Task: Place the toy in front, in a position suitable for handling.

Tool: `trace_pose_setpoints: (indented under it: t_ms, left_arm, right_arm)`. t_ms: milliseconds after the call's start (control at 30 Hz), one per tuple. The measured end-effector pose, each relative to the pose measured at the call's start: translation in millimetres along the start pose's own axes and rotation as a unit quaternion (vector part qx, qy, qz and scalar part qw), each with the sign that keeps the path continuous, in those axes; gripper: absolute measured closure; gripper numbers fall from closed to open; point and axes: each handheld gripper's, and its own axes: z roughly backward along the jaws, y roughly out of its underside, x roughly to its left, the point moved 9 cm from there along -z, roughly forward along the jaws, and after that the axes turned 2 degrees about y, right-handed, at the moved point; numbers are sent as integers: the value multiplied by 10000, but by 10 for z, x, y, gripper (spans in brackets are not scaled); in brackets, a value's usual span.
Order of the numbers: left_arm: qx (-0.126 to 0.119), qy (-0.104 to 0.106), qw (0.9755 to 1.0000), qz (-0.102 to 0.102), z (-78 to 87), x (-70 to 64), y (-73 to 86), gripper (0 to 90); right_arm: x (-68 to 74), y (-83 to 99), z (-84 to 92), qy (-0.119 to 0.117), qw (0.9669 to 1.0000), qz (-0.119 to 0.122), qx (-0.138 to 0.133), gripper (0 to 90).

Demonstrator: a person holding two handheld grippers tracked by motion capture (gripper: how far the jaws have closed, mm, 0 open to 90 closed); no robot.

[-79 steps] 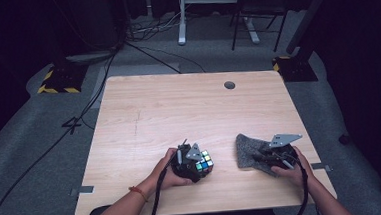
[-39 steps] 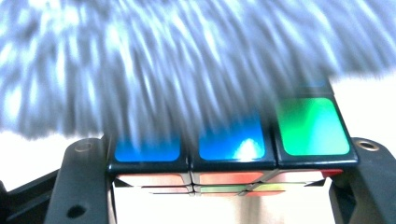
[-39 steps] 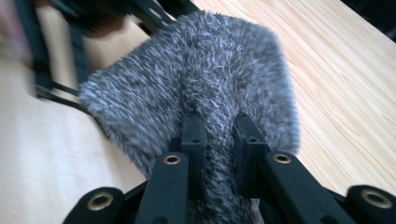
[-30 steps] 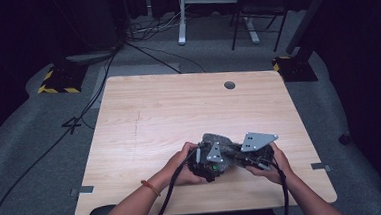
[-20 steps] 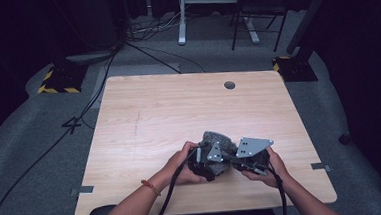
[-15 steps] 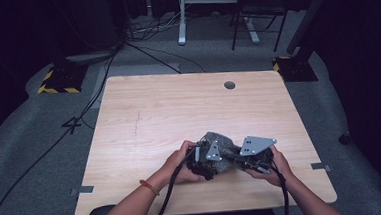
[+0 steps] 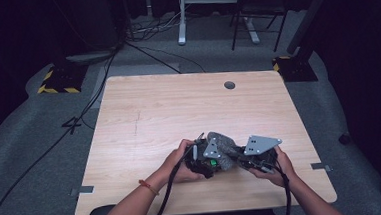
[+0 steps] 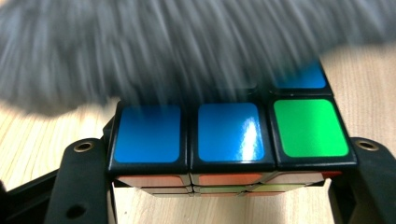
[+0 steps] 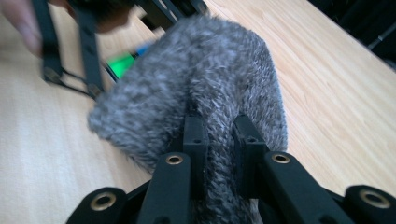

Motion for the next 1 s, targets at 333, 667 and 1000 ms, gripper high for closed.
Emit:
trace_pose_setpoints:
  t_ms: [333, 667, 1000]
  left_arm:
    - [74, -44, 10000, 10, -63, -46, 5, 337]
    - [-135, -80, 9999, 41, 73, -22, -13, 337]
    - [-59, -17, 9999, -82, 24, -99, -57, 337]
  right_arm:
    - [244, -95, 10, -375, 9990, 199, -120, 789]
    - [28, 186, 82, -126, 9998, -30, 149, 788]
    - [65, 53, 116, -185, 9998, -34, -80, 789]
